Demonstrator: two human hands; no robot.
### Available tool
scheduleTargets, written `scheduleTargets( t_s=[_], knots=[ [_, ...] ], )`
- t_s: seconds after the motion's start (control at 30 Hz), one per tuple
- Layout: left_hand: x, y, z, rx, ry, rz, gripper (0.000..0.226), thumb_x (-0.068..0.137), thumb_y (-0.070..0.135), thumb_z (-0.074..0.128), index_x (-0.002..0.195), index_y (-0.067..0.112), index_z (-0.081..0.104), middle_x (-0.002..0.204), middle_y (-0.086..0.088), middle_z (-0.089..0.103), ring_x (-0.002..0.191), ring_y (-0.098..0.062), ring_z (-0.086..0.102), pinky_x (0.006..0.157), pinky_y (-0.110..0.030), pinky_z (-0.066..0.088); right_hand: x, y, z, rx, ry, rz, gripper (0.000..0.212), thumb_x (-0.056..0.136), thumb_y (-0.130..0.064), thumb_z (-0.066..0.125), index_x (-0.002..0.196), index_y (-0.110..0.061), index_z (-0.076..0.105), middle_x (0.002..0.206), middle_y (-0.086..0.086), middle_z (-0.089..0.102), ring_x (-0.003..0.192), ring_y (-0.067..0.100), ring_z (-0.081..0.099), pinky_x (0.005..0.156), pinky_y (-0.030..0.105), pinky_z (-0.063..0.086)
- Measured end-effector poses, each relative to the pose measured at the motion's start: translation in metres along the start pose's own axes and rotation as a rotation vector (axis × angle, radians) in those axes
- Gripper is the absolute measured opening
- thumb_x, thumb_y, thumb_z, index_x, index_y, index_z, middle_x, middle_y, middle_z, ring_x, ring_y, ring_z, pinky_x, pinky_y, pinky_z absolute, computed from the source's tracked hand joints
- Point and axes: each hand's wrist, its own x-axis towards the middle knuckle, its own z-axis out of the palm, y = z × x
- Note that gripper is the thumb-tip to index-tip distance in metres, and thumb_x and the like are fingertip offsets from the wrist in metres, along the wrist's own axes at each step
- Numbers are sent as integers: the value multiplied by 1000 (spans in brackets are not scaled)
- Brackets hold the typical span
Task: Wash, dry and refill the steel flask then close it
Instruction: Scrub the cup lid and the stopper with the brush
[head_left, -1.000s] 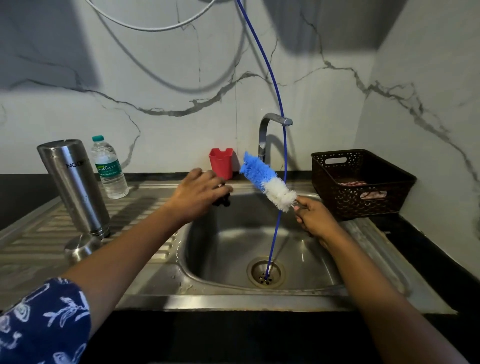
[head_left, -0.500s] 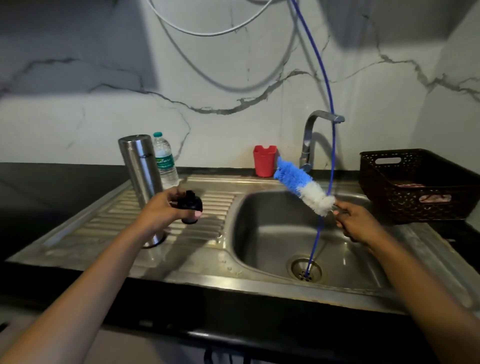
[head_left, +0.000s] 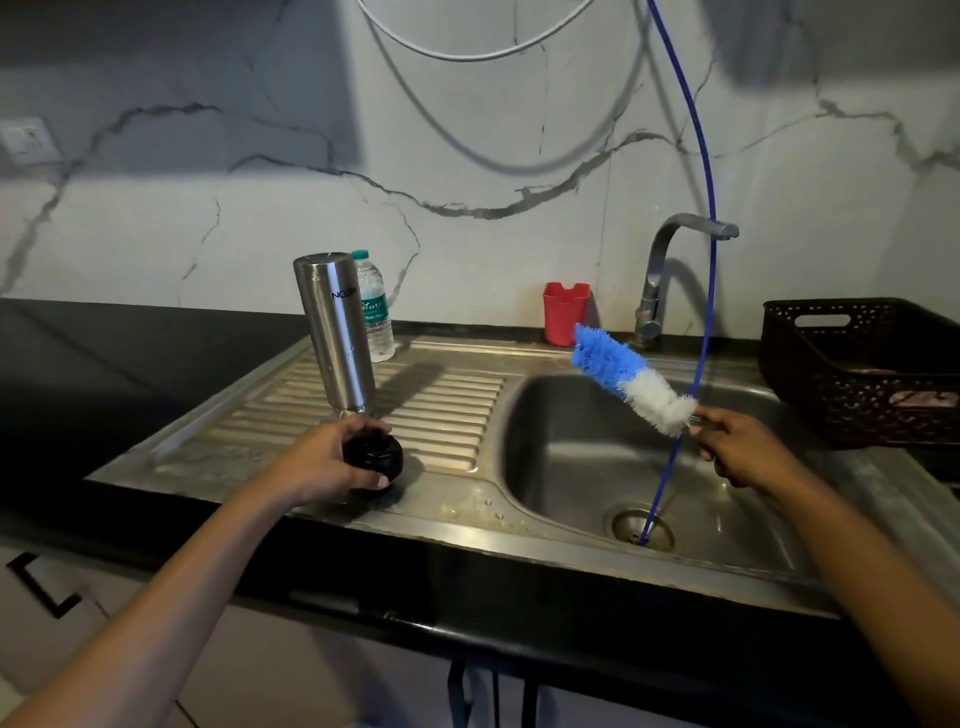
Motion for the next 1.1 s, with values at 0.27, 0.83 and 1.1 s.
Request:
scheduleTargets(
  t_s=[0.27,0.83,1.1],
  knots=[
    [1,3,-3,96,-20,-24,73,40,50,80,108,53,53,118,1,62,107,-16,62,100,-34,45,-10,-11,0,10,-11,-46,44,93,-8,53,136,-14,45,64,7,51,51,12,36,45,22,30],
    [121,97,93,498,141,73,48,94,38,50,140,29,41,145,-5,42,132,-29,38,106,-46,35,47,-143,-51,-1023,515,-632,16,93,-18,54,109,-16,57,82,10,58,68,24,47,64,33,34],
    [163,60,121,596,120,-70,45,96,50,30,136,34,42,145,-1,40,132,-28,35,103,-49,31,161,-254,-41,-1822,553,-656,11,87,-7,57,95,-14,61,96,11,66,95,31,60,99,41,31]
  ],
)
